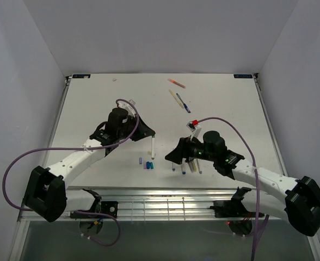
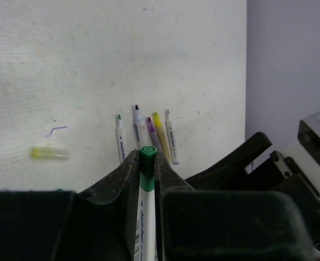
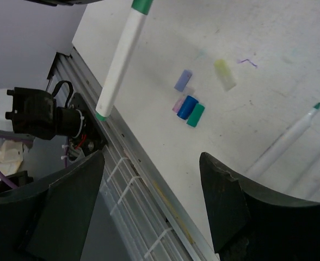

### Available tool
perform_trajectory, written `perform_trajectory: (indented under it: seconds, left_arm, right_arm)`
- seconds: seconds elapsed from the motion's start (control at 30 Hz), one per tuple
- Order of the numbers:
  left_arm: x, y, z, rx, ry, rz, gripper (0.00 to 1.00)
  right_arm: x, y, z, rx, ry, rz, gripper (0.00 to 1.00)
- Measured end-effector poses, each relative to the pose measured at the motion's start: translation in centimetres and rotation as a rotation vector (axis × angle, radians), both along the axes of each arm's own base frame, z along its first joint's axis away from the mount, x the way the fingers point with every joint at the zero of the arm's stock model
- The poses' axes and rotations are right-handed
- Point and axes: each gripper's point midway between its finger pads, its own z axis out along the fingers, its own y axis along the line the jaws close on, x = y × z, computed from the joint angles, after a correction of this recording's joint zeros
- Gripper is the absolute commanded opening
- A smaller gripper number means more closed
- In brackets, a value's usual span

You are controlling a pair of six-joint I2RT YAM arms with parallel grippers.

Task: Open the pen caps

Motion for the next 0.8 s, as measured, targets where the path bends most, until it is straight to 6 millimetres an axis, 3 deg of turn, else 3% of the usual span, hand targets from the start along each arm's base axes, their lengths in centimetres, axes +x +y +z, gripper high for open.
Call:
perform_trajectory:
  seconds: [0.13, 0.4, 0.5, 0.53, 0.63, 0.7, 0.8]
  left_arm:
    - [-1.0, -1.7, 0.6, -0.062, 0.004, -0.039, 0.00]
    - [-3.2, -3.6, 1.9, -0.123, -0.011, -0.094, 0.00]
    - [-3.6, -3.8, 2.4, -0.139, -0.018, -0.100, 0.00]
    - [-3.6, -3.9, 2.5, -0.142, -0.021, -0.101, 0.00]
    - [-3.7, -3.8, 2.6, -0.143, -0.026, -0.098, 0.00]
    - [-3.6, -3.7, 2.9, -0.145, -0.037, -0.093, 0.00]
    - [-3.6, -3.7, 2.9, -0.145, -0.040, -0.092, 0.00]
  right_arm:
    - [-1.5, 3.2, -0.4, -0.012, 0.009, 0.070, 0.75]
    - [0.2, 6.0, 0.9, 0.019, -0.021, 0.043, 0.72]
    - [0.6, 6.2, 0.9, 0.022, -0.020, 0.028, 0.51]
    - [0.7, 6.3, 0.8, 0.022, -0.017, 0.026, 0.36]
    - [0.8, 6.3, 0.7, 0.024, 0.002, 0.007, 0.13]
    - [0.9, 6.2, 0.5, 0.019, 0.009, 0.000, 0.08]
    - [0.9, 6.2, 0.5, 0.023, 0.014, -0.006, 0.08]
